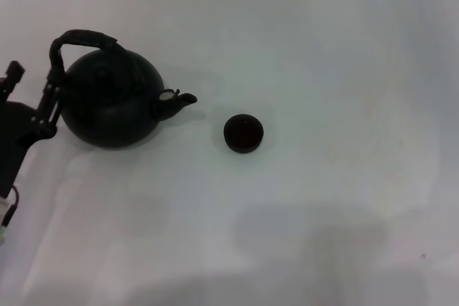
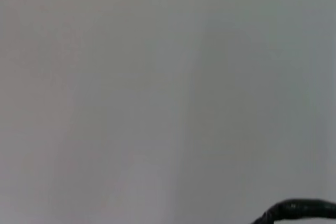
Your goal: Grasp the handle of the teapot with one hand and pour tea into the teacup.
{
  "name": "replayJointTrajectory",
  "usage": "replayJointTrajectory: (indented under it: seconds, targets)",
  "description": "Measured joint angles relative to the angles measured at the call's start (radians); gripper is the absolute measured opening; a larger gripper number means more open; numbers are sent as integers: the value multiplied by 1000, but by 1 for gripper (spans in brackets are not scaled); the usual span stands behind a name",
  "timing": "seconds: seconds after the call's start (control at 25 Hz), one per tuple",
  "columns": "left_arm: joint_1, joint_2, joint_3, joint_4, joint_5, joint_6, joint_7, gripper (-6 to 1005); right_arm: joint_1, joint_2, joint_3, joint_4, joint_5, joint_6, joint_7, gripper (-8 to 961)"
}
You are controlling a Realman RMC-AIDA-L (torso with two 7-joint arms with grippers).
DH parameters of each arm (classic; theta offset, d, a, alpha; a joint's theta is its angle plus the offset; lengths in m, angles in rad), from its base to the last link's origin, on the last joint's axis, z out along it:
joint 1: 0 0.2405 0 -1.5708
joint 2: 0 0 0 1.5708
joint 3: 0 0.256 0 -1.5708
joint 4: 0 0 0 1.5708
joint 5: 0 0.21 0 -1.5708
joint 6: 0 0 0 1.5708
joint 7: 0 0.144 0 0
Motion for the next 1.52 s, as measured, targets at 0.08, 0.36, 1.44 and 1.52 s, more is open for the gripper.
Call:
replayJointTrajectory:
  seconds: [0.08, 0.36, 1.44, 1.52]
  targets:
    - [17, -1, -4, -3, -3, 28, 0, 605, 5, 0, -1, -6, 0, 13, 0, 828]
    - [89, 3, -120, 1, -25, 56, -17, 604, 9, 0, -19, -11, -10, 17, -4, 827]
    - [20, 7, -197, 138, -109, -197, -90, 598, 30, 12, -257, -3, -14, 9, -6, 826]
    - [13, 7, -198, 142, -117, -207, -90, 596, 34, 12, -258, -2, -14, 9, -9, 827]
